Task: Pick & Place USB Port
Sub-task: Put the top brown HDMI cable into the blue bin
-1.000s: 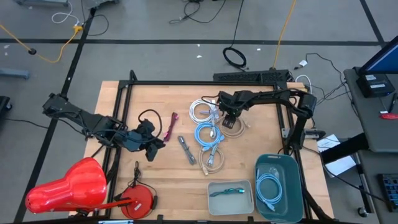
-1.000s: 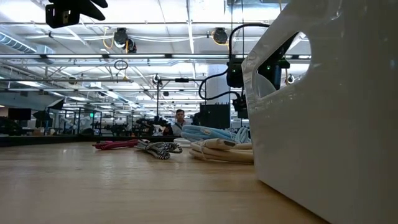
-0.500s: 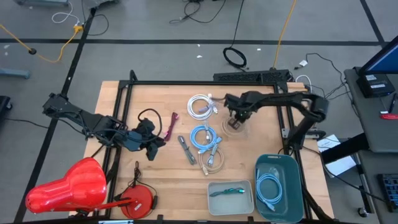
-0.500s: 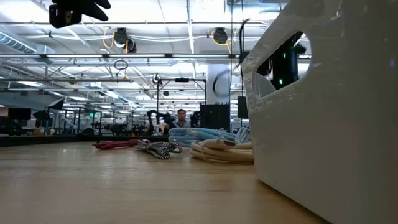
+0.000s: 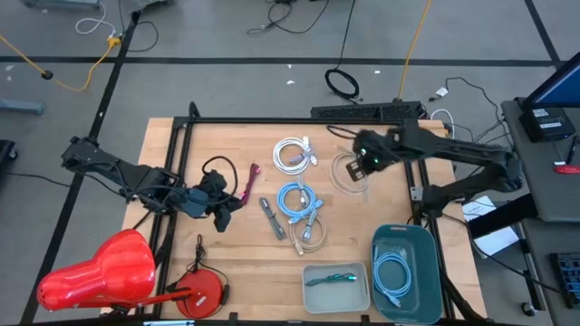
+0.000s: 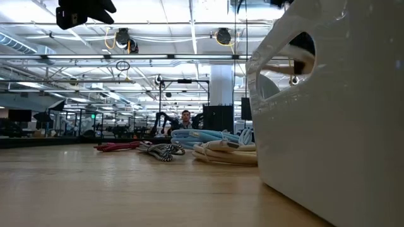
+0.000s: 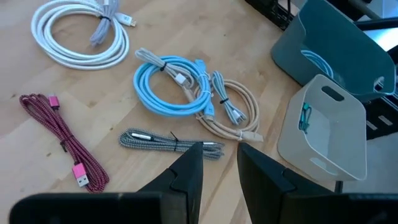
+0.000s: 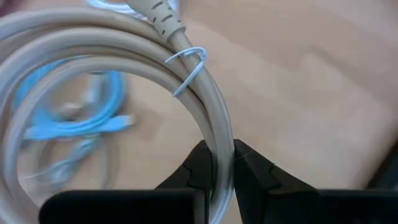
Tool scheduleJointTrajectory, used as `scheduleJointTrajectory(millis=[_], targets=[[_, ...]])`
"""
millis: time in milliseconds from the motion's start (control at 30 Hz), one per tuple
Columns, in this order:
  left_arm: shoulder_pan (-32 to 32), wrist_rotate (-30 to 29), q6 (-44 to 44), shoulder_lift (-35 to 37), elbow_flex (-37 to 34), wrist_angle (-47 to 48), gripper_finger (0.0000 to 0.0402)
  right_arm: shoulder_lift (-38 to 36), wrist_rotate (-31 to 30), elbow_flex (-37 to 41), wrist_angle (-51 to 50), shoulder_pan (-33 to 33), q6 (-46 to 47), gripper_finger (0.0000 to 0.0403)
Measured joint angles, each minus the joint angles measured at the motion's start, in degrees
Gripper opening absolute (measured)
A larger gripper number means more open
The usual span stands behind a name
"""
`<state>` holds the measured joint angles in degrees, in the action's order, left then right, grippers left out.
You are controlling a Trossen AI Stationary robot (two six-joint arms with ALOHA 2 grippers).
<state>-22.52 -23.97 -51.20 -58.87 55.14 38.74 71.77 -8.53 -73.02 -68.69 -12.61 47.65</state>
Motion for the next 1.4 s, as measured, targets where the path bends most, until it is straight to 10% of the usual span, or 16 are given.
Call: scheduleJointTrajectory(millis=[800,1400], targets=[[-0.51,4.5,-8.33,0.0,0.0,0.0,0.0101,3.27,7.68,-0.19,-6.29,66.15,73.95,0.003],[-8.56,-5.06,-15.11,0.0,0.0,-10.04,0.0102,16.1,15.74,3.1,-14.7,72.41,78.0,0.003]])
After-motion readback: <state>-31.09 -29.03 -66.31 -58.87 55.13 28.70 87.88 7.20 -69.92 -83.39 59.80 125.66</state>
